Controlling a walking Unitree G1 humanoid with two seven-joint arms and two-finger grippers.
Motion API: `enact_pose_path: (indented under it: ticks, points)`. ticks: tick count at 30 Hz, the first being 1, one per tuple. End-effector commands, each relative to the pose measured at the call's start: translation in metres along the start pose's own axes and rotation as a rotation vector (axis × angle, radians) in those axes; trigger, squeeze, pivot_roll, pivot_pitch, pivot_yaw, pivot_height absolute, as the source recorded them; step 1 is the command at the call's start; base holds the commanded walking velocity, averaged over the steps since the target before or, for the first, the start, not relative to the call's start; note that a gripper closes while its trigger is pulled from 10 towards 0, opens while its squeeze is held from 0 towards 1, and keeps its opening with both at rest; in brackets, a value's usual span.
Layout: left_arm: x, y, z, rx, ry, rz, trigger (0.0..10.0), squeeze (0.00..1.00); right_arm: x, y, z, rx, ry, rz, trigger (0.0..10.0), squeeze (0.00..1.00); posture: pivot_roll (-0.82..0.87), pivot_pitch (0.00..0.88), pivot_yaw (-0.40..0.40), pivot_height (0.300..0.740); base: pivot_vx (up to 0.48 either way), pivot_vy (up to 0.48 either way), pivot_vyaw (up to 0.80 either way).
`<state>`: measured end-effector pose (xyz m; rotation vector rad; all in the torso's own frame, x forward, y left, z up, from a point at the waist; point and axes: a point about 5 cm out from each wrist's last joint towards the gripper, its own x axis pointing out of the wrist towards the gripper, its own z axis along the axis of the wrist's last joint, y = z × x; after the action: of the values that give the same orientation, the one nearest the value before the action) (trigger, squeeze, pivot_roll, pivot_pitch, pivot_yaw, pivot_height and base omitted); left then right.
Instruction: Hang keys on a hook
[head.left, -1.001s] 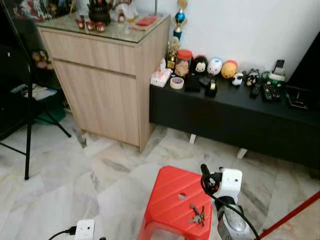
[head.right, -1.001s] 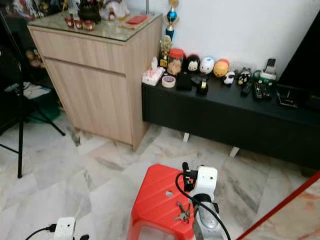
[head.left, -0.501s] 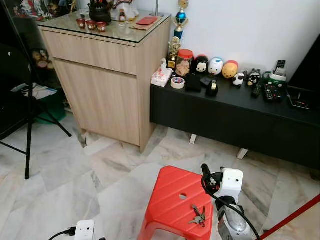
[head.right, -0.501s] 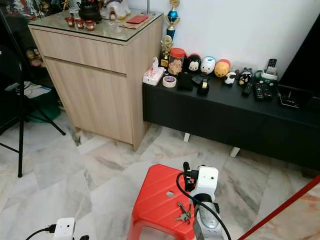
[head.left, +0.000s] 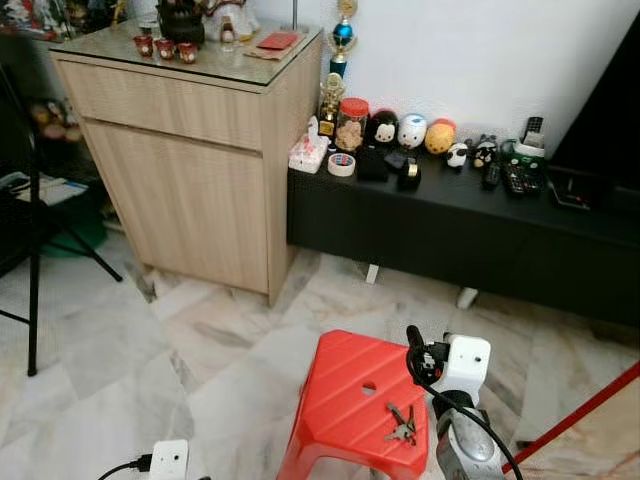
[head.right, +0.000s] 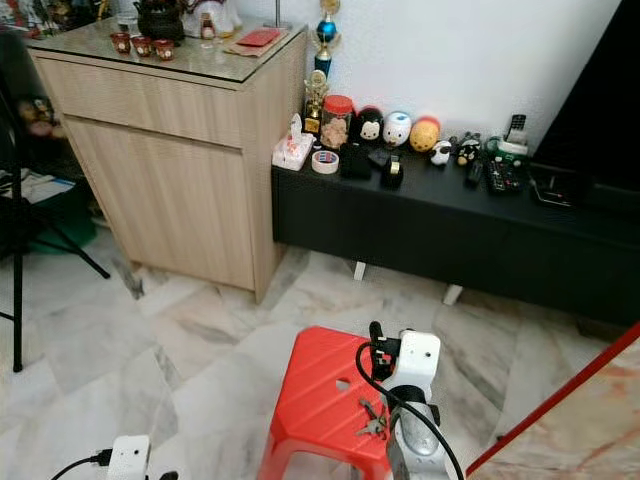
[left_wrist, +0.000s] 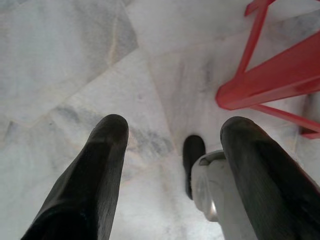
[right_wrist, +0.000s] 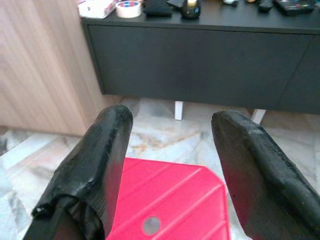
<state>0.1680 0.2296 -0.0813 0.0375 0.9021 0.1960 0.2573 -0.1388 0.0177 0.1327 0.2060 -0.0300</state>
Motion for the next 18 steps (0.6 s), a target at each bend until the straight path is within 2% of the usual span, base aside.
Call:
enact_pose_path:
  ticks: [1, 4, 16, 18]
  points:
    - [-0.0009, -0.0021, -0.0054, 0.010, 0.023, -0.002, 10.0, 0.00, 0.0010, -0.0027, 0.0027, -0.006, -0.013, -0.011, 10.0, 0.00, 0.06, 0.003, -0.077, 0.740, 0.000, 0.000, 0.00]
    - [-0.0009, -0.0021, -0.0054, 0.012, 0.024, -0.004, 10.0, 0.00, 0.0012, -0.0027, 0.0029, -0.005, -0.014, -0.012, 10.0, 0.00, 0.06, 0.002, -0.077, 0.740, 0.000, 0.000, 0.00]
    - [-0.0010, -0.0017, -0.0056, 0.016, 0.024, -0.007, 10.0, 0.00, 0.0017, -0.0027, 0.0032, -0.005, -0.015, -0.014, 10.0, 0.00, 0.06, 0.003, -0.077, 0.740, 0.000, 0.411, 0.00]
    - [-0.0010, -0.0015, -0.0056, 0.017, 0.025, -0.007, 10.0, 0.00, 0.0017, -0.0025, 0.0032, -0.005, -0.015, -0.014, 10.0, 0.00, 0.06, 0.003, -0.076, 0.740, 0.000, 0.000, 0.00]
